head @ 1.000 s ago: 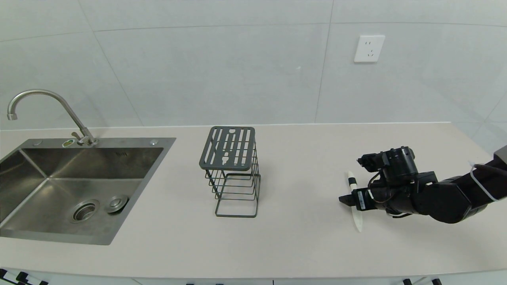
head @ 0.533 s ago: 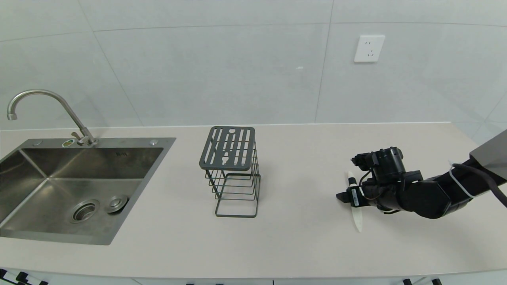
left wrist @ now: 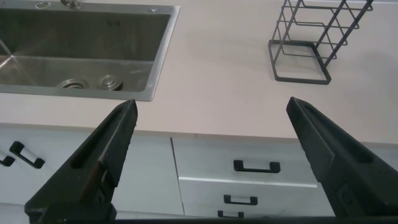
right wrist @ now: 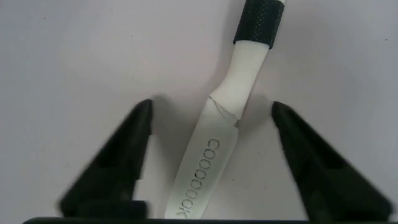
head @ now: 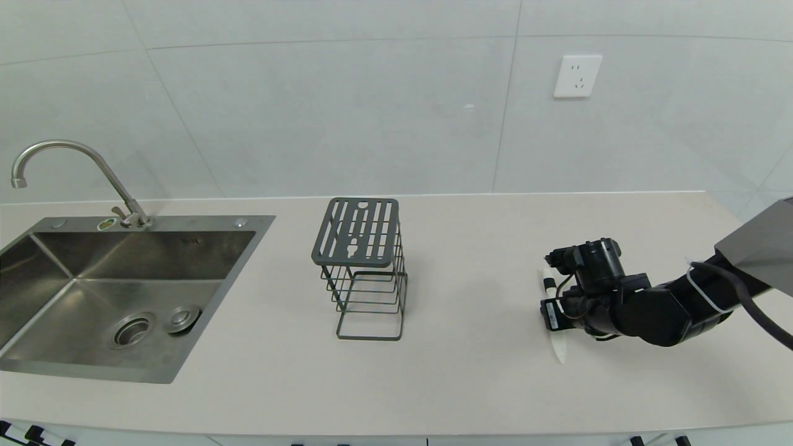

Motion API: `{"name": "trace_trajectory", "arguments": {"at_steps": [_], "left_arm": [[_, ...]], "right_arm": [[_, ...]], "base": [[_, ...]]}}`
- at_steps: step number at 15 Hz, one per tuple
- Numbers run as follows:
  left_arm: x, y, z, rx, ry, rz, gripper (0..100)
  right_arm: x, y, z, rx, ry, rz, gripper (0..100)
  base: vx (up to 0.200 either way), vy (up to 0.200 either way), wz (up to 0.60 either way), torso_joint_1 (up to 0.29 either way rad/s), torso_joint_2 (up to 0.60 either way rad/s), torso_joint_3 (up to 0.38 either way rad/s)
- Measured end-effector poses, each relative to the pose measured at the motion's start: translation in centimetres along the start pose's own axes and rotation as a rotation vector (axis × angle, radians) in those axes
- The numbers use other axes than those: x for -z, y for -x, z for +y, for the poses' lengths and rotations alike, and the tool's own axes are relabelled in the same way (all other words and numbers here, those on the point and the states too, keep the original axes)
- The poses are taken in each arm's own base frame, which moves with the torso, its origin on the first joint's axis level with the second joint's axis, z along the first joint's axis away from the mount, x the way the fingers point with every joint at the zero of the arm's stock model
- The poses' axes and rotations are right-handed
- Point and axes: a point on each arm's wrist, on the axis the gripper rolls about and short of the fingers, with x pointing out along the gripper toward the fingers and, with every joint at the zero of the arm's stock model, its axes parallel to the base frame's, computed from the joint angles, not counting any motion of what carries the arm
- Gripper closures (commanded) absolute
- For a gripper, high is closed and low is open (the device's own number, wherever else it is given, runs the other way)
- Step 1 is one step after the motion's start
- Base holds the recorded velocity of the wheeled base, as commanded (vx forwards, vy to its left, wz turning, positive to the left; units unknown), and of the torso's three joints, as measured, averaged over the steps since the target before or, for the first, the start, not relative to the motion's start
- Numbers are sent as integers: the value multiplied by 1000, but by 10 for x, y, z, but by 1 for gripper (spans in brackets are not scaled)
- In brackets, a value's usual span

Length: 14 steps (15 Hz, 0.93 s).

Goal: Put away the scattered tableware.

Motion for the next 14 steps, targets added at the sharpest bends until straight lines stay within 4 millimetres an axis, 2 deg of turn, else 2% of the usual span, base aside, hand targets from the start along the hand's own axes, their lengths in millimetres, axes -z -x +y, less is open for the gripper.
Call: {"name": "trace_trajectory", "arguments": {"at_steps": [4, 7, 10, 14], "left_arm": [[0, 0, 0, 0, 0, 0, 0], [0, 0, 0, 1, 0, 0, 0], [0, 0, 0, 2, -1, 0, 0], [0, 0, 0, 1, 0, -1, 0]], "right_arm": [[17, -6, -4, 11, 2, 56, 100], [9, -3, -5, 8, -2, 16, 100], [-10, 11, -4, -11, 38, -82, 100], [-24, 49, -7, -49, 84, -185, 100]], "base": [[0, 0, 0, 0, 0, 0], [0, 0, 0, 0, 0, 0], [0, 0, 0, 0, 0, 0], [0, 0, 0, 0, 0, 0]]}}
